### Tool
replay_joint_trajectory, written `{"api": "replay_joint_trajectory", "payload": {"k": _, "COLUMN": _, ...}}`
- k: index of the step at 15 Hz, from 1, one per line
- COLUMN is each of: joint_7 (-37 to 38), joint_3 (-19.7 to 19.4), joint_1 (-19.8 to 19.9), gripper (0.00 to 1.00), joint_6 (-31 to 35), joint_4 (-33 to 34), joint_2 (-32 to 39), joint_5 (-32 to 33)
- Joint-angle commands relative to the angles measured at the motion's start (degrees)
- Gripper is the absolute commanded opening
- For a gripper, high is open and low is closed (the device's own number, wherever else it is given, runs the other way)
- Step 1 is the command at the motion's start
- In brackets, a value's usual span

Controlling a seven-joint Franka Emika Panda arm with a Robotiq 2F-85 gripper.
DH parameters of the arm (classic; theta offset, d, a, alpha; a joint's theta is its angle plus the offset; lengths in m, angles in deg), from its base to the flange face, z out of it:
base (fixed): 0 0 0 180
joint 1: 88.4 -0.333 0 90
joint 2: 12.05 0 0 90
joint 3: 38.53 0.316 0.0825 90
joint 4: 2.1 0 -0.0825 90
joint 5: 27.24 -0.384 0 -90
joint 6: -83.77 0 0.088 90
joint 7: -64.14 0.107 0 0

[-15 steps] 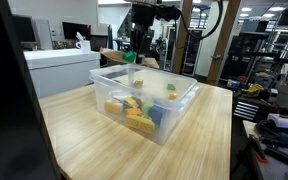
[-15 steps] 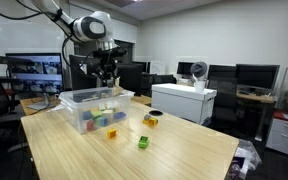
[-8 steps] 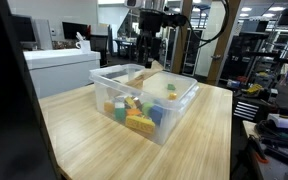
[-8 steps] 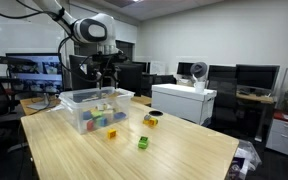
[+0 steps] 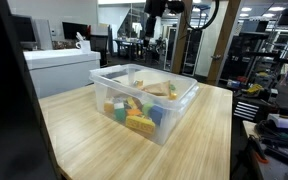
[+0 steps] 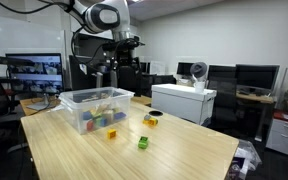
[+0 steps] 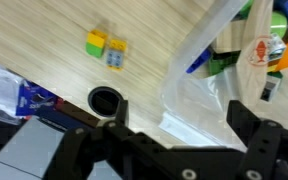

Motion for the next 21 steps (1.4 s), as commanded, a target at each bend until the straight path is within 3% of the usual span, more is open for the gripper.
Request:
{"api": "replay_joint_trajectory", "payload": {"k": 1, "joint_7": 4.7, "joint_3": -2.3, "joint_1": 2.6, "gripper": 1.00, "joint_6": 4.7, "joint_4": 0.8, "joint_2": 5.2, "joint_5": 3.6}}
{"api": "replay_joint_trajectory", "payload": {"k": 4, "joint_7": 4.5, "joint_3": -3.8, "joint_1": 5.0, "gripper": 1.00, "joint_6": 7.9, "joint_4": -1.0, "joint_2": 9.6, "joint_5": 5.8}}
{"api": "replay_joint_trajectory", "payload": {"k": 8, "joint_7": 1.3, "joint_3": -3.6, "joint_1": 8.5, "gripper": 1.00, "joint_6": 7.2, "joint_4": -0.6, "joint_2": 16.0, "joint_5": 7.2}}
{"api": "replay_joint_trajectory", "payload": {"k": 15, "joint_7": 3.3, "joint_3": -4.7, "joint_1": 10.6, "gripper": 0.99, "joint_6": 6.7, "joint_4": 1.6, "joint_2": 22.7, "joint_5": 13.5}}
{"api": "replay_joint_trajectory", "payload": {"k": 16, "joint_7": 3.4, "joint_3": -4.7, "joint_1": 10.6, "gripper": 0.75, "joint_6": 6.7, "joint_4": 1.6, "joint_2": 22.8, "joint_5": 14.0}}
{"api": "replay_joint_trajectory", "payload": {"k": 18, "joint_7": 3.2, "joint_3": -4.7, "joint_1": 10.7, "gripper": 0.68, "joint_6": 6.7, "joint_4": 1.5, "joint_2": 22.7, "joint_5": 14.7}}
{"api": "replay_joint_trajectory", "payload": {"k": 19, "joint_7": 4.2, "joint_3": -5.1, "joint_1": 10.3, "gripper": 0.53, "joint_6": 6.3, "joint_4": 1.5, "joint_2": 22.8, "joint_5": 15.8}}
{"api": "replay_joint_trajectory", "payload": {"k": 21, "joint_7": 5.7, "joint_3": -5.7, "joint_1": 9.8, "gripper": 0.39, "joint_6": 6.0, "joint_4": 1.4, "joint_2": 22.7, "joint_5": 17.3}}
